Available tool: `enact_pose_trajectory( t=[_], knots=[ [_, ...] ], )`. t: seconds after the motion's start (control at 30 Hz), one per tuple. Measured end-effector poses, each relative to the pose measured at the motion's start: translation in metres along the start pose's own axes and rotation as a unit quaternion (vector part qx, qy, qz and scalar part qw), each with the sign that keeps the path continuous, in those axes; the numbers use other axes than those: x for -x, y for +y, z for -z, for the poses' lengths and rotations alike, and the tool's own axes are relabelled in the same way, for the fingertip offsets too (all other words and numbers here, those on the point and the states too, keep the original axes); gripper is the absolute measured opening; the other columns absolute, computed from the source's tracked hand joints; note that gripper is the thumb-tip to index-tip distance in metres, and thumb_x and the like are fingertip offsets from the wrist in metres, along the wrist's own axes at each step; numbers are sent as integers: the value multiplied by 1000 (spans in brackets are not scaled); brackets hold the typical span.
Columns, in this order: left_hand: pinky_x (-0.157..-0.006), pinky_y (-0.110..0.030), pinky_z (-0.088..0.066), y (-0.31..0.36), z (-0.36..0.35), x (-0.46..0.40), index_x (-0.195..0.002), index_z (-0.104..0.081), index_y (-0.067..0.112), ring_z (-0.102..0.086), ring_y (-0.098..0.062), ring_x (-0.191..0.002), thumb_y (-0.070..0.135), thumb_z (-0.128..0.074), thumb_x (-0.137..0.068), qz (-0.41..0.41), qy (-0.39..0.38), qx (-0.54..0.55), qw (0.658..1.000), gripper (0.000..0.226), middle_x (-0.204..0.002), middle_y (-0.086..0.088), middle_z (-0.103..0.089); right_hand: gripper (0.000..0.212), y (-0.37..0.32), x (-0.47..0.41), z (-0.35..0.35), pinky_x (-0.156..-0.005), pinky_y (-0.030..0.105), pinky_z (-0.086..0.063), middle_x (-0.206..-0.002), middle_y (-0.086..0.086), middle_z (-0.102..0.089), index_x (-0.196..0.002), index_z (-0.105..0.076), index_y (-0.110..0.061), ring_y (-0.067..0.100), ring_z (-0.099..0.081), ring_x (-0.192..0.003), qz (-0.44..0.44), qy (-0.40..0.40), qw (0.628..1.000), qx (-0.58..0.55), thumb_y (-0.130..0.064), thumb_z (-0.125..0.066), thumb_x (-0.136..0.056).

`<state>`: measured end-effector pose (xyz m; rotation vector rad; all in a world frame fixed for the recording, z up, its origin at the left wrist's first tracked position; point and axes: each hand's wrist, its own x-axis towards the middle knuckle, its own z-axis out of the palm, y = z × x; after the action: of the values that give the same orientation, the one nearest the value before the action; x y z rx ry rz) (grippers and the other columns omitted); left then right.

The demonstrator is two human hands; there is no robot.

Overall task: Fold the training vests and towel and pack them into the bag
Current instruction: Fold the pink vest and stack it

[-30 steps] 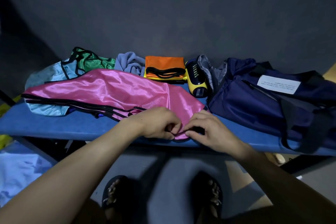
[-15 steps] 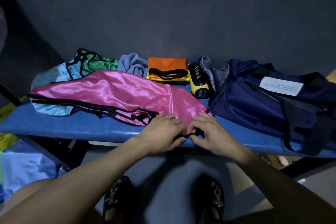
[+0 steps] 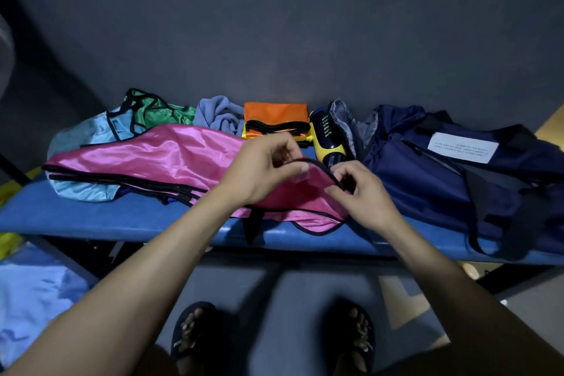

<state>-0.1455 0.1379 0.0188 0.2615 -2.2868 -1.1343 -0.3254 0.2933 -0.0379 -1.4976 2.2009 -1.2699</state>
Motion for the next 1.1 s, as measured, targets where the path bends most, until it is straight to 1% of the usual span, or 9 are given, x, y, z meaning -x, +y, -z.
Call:
enact_pose_trajectory(
  t=[0.13, 0.2, 0.3, 0.47, 0.53, 0.6, 0.7, 0.83, 1.1],
  knots=[
    [-70, -46, -55, -2, 0, -13, -85, -61, 12, -66, -30, -73, 18, -76, -90, -10, 111, 9, 994, 17, -77, -4, -69, 26, -5, -8, 6, -55, 21, -36, -57, -17, -47, -78, -54, -15, 4, -39, -54, -80, 8, 993, -84, -8, -78, -87],
    [-73, -49, -53, -6, -1, -18, -85, -60, 14, -64, -32, -76, 22, -74, -89, -4, 143, 11, 990, 17, -80, -7, -67, 19, -2, -11, 7, -56, 23, -43, -58, -14, -49, -81, -59, -14, 3, -45, -52, -127, 20, 989, -73, -6, -74, -88],
    [-74, -42, -50, -7, 1, -23, -85, -57, 20, -60, -26, -74, 21, -72, -89, 3, 182, 30, 983, 15, -80, -5, -64, 7, 1, -9, 1, -69, 44, -62, -70, 3, -53, -90, -65, -7, 17, -59, -64, -211, -15, 972, -102, -12, -69, -95],
    [-75, -32, -49, -1, 4, -28, -86, -58, 22, -58, -11, -77, 13, -73, -91, -13, 183, 53, 982, 18, -82, 6, -63, 26, -6, -1, 0, -60, 30, -58, -63, -13, -60, -103, -68, -12, 5, -61, -61, -255, -27, 953, -163, -37, -69, -97],
    [-75, -31, -49, 1, 2, -29, -87, -58, 21, -59, -10, -78, 13, -73, -91, -15, 192, 56, 980, 18, -83, 7, -63, 33, -9, 2, 2, -58, 30, -57, -70, -7, -64, -102, -68, -14, 10, -65, -65, -278, -23, 942, -187, -46, -69, -95],
    [-75, -30, -48, 1, 2, -31, -86, -58, 23, -58, -9, -77, 14, -74, -91, -14, 205, 59, 977, 18, -82, 7, -62, 33, -10, 4, -1, -58, 32, -59, -78, 4, -69, -103, -70, -9, 17, -65, -69, -313, -29, 926, -210, -40, -73, -93],
    [-71, -25, -45, 1, 4, -35, -84, -58, 24, -54, -8, -73, 12, -73, -90, -10, 223, 66, 973, 20, -79, 7, -60, 11, -12, 10, -8, -67, 39, -64, -96, 18, -78, -99, -73, -3, 21, -72, -75, -338, -35, 912, -229, -8, -75, -90],
    [-69, -14, -43, -5, 15, -41, -85, -60, 19, -53, 0, -69, 7, -72, -91, 12, 280, 43, 959, 18, -76, 11, -59, 18, -15, 7, 9, -54, 30, -60, -84, 9, -77, -98, -70, -6, 16, -74, -67, -346, 4, 886, -309, 9, -69, -89],
    [-64, -9, -37, -29, 36, -49, -89, -62, 15, -51, 6, -65, 14, -74, -90, 69, 356, -6, 932, 11, -75, 14, -58, 4, -3, 18, 10, -39, 24, -38, -64, 3, -56, -96, -64, -9, 12, -47, -46, -351, 22, 918, -186, -6, -63, -99]
  ],
)
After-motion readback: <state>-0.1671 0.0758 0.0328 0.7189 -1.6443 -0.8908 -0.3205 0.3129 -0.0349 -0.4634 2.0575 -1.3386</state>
